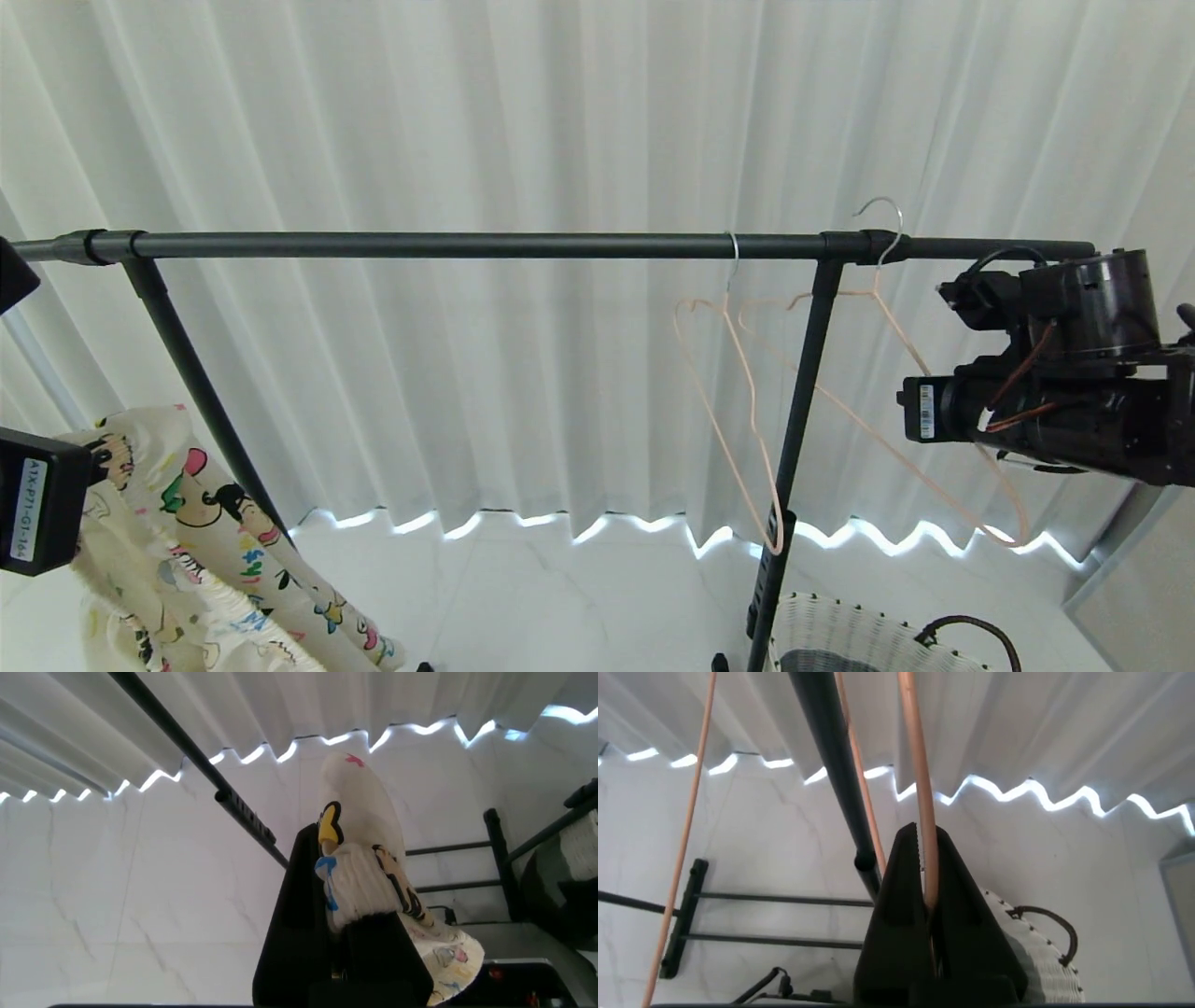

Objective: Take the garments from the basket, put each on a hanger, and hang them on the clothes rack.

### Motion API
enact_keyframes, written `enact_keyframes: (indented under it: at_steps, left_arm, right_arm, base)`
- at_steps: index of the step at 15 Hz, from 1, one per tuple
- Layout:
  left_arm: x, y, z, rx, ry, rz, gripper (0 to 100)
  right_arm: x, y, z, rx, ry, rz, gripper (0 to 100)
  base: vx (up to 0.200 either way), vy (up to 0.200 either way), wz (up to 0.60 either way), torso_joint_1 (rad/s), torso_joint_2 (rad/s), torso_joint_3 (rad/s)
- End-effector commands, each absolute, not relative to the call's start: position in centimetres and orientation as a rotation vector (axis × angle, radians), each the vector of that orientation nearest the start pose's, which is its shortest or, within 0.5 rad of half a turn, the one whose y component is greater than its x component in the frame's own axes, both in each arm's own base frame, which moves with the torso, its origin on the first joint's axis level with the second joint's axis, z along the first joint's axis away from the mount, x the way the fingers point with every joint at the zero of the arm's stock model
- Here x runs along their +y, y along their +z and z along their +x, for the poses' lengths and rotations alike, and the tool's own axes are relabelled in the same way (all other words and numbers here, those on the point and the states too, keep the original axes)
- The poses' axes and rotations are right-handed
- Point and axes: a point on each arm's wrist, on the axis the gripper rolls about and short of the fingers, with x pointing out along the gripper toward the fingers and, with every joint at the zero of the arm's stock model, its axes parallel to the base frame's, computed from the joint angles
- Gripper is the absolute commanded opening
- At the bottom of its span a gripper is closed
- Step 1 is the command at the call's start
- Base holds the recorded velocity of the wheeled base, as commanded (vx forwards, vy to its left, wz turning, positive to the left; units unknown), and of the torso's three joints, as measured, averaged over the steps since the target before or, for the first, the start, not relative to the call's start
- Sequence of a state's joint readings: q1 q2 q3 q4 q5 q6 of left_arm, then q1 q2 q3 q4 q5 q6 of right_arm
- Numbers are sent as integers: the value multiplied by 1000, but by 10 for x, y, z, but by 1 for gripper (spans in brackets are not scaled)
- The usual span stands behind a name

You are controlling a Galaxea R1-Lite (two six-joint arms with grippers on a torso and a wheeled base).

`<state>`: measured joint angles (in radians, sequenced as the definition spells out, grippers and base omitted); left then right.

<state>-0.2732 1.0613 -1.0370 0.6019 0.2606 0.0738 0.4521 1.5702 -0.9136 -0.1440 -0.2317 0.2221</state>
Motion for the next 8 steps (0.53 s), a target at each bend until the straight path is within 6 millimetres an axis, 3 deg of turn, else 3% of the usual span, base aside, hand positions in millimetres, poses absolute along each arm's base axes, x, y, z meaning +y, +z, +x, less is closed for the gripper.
enact_keyframes:
  at_steps: [1,4,8]
  left_arm:
    - [-25,274,109,598,-34,235,0]
    - [-25,277,111,565,-33,228,0]
    - [-25,277,111,564,-33,226,0]
  right_arm:
    - [104,209,227,482,161,51,0]
    - [99,212,216,463,162,56,0]
    - [100,218,218,395,156,70,0]
  base:
    - [0,0,0,0,0,0]
    - [0,0,0,0,0,0]
    - [0,0,0,0,0,0]
